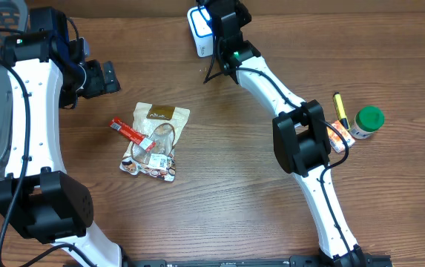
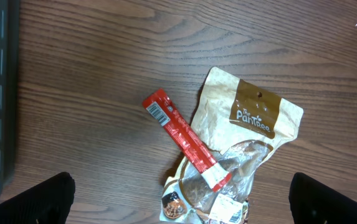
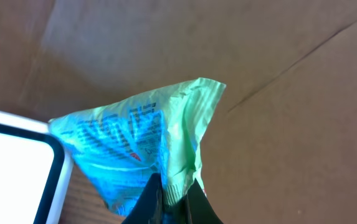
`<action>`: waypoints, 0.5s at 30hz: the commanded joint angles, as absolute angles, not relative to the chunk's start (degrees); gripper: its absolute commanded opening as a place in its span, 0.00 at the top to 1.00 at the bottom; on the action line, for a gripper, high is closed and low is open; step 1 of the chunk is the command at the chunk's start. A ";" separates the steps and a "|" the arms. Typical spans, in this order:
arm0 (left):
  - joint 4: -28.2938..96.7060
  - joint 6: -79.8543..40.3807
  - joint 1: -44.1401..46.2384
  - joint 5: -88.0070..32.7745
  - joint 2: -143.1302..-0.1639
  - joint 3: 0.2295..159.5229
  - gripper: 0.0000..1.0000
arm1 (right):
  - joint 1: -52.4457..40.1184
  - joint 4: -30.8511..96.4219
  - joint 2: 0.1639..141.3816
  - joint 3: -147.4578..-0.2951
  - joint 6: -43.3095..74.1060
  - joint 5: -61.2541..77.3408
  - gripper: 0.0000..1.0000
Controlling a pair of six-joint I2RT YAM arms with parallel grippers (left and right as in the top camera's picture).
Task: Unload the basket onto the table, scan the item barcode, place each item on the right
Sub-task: 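Hold the tissue pack barcode against the white scanner window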
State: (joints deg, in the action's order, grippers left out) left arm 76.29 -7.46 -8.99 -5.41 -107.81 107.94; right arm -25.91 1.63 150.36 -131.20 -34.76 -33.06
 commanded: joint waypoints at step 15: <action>76.23 -6.81 -8.56 -5.80 -107.55 107.83 0.00 | -29.04 -1.89 149.47 -131.63 -42.09 -42.00 0.97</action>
State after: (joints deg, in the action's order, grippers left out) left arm 76.29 -7.46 -8.99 -5.41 -107.81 107.94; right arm -28.99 -1.39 150.36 -131.20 -40.34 -39.53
